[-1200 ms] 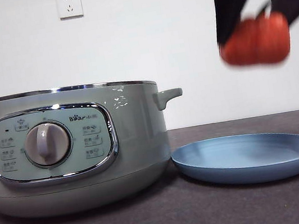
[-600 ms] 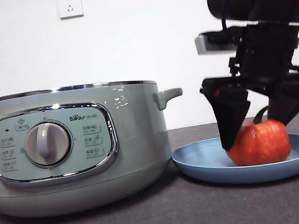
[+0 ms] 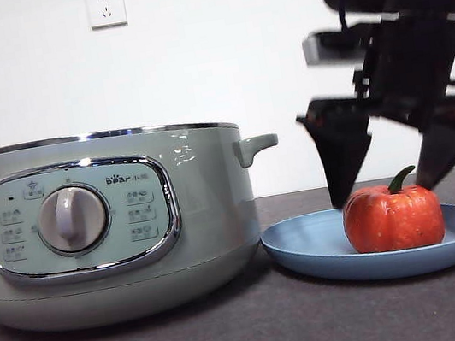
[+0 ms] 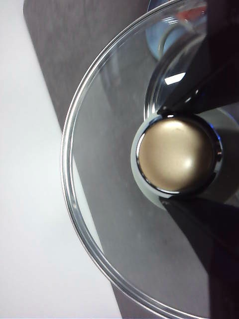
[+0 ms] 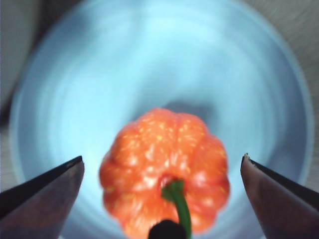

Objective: Take the pumpkin out from the steamer,put the pumpkin in the blue plate,close the lid

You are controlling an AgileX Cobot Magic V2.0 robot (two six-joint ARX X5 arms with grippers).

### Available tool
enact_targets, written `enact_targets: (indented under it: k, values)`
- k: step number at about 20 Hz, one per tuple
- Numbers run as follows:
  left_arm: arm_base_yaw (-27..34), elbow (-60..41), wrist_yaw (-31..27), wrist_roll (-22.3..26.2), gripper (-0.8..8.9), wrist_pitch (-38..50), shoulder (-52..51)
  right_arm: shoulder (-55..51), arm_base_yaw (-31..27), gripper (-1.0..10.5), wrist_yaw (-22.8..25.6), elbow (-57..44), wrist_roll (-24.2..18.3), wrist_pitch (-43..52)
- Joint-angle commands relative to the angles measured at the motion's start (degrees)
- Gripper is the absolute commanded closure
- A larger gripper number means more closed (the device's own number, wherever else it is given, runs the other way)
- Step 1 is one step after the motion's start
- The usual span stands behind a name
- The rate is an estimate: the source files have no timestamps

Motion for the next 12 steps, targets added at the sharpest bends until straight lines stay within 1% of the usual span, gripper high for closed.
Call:
enact_targets:
  k: [1, 5, 7, 9, 12]
  values:
    - [-0.04, 0.52, 0.72, 0.24, 8.22, 1.53, 0.66, -4.35, -0.02, 3.2, 0.17, -0.20, 0.76, -0.90]
    - [-0.04, 0.07, 3.63, -0.94, 8.22, 0.24, 5.90, -14.53, -0.02, 3.2, 0.17, -0.20, 1.31, -1.62]
    - [-0.04, 0.07, 3.87, -1.01, 8.22, 1.38, 9.03, -19.71, -0.04, 3.2, 0.17, -0.20, 1.70, -1.60]
    - [-0.04, 0.07, 6.14, -1.31, 8.22, 3.23, 12.13, -24.70, -0.04, 3.2, 0.20, -0.20, 1.88, -1.55]
    - [-0.04, 0.07, 6.69, -2.32, 8.22, 4.09, 16.48, -31.06, -0.04, 3.2, 0.37, -0.20, 1.90, -1.55]
